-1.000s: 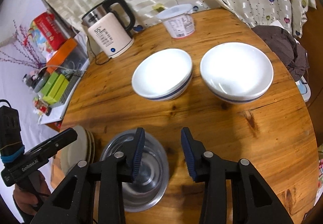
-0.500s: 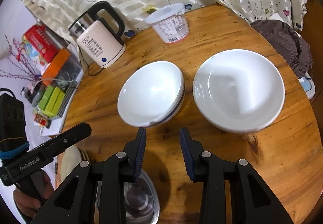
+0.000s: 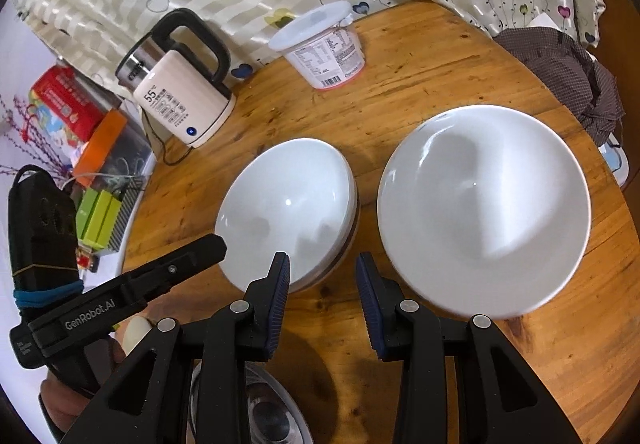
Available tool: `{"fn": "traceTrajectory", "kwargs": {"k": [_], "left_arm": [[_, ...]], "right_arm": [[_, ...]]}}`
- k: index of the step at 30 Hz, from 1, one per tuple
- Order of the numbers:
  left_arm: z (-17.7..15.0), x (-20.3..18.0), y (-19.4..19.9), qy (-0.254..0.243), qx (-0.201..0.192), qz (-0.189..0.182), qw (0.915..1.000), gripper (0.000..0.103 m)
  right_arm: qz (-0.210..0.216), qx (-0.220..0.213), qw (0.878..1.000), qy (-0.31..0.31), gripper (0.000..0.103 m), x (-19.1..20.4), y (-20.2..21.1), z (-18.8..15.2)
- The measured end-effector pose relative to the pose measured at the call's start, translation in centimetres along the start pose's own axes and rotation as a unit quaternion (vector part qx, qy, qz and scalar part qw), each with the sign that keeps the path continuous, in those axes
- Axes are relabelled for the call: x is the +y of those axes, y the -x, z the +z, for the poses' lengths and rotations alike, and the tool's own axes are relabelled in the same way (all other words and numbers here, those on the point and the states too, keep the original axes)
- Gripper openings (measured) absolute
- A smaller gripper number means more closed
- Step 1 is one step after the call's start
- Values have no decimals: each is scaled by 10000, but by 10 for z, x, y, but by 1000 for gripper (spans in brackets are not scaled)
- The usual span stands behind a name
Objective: Organize plates and bowls
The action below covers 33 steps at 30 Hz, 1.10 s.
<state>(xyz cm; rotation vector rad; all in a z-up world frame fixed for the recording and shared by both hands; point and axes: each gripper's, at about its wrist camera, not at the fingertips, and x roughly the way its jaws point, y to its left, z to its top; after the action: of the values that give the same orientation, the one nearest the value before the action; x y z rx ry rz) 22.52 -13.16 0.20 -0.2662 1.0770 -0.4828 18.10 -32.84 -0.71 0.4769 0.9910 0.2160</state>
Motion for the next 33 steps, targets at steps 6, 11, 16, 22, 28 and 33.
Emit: {"fn": "traceTrajectory", "kwargs": {"k": [6,11,16,22,28,33], "left_arm": [[5,-1,-7,-47,14,-36,10000,44],[7,-3,-14,-116,65,-91,9999,37],[8,-3,-15,-167,32,-62,9998,37],[9,5,-18,13,67,-17,10000,37],[11,5,-22,13,74,-58,10000,37],[12,0,-23,-118,57,-6,9999,34]], "right_arm": [[-18,-2,10000,7,35,2,-5,5],[-89,-5,9999,79,32,5,-8,8],[-213,-26,9996,157,25,6,-10,7],[-273,34,9995,129,25,5,-12,10],[-370,75,9991,197,25,8,-15,13],[-406,56,9989,213,23,8,-16,14]]}}
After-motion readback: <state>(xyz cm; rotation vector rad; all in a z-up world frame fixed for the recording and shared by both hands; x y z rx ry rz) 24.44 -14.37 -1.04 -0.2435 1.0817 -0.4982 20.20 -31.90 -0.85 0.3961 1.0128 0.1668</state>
